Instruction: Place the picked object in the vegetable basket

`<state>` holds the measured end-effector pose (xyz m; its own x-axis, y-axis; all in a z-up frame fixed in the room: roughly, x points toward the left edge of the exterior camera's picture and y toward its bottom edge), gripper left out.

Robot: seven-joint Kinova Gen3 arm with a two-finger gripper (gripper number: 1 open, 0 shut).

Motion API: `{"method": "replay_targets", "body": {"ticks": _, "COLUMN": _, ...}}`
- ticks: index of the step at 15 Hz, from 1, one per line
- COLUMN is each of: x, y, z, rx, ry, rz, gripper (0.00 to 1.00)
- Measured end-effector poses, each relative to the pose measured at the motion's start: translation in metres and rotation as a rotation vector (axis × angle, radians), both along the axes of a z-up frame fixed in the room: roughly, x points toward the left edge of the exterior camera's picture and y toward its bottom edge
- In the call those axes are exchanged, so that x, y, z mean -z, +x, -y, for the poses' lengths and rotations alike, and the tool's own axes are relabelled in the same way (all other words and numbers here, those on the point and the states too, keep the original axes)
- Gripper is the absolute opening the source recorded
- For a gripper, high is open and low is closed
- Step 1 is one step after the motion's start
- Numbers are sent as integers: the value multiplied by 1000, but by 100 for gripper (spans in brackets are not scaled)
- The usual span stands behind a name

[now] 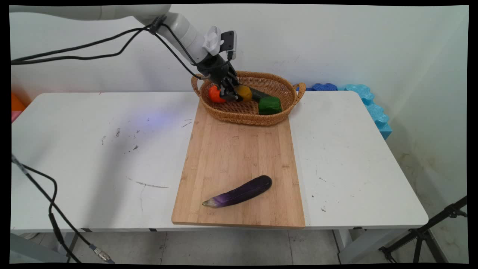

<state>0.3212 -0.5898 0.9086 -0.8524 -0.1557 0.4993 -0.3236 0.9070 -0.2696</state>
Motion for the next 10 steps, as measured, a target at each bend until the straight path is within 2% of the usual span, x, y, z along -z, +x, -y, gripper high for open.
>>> {"method": "replay_targets", "body": {"ticks": 5, "x": 17, "y": 0, "z": 20, "rx": 3, "ry": 28, "rz": -5, "gripper": 0}}
{"method": "replay_targets", "body": {"ticks": 6, "x": 19, "y": 0, "z": 22, "rx": 4, "ry": 32, "rz": -5, "gripper": 100}}
{"method": "replay_targets", "body": {"ticks": 10, "x": 25, "y": 0, "z": 30, "rx": 3, "ry": 44, "rz": -11, "gripper": 100}}
